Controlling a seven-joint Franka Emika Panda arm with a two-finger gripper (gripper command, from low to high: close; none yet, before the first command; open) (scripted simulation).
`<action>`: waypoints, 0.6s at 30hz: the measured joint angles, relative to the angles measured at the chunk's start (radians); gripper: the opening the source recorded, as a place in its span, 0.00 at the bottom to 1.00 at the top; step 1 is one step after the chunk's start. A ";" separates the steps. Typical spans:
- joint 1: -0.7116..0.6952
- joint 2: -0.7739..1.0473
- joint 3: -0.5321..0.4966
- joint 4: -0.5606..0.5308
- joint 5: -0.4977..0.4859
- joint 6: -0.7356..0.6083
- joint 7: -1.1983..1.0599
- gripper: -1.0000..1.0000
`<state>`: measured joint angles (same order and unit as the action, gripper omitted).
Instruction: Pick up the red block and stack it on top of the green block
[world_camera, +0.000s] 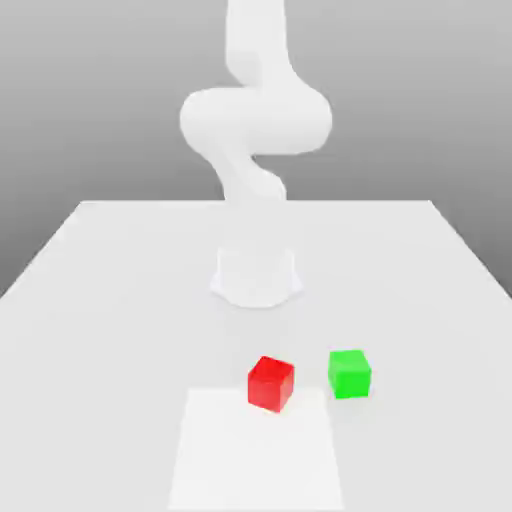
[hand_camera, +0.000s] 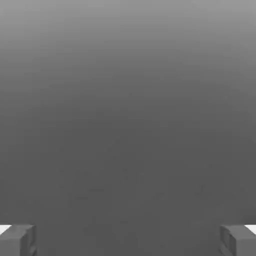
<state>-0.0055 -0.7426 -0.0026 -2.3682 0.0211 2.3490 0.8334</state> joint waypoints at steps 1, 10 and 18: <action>-0.002 0.029 0.001 -0.033 0.010 0.024 0.017 0.50; -0.022 0.280 0.053 -0.327 0.068 0.233 0.189 0.50; -0.055 0.627 0.141 -0.577 0.038 0.510 0.423 0.50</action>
<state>-0.0606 -0.1156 0.1383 -2.9450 0.0592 2.8595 1.2564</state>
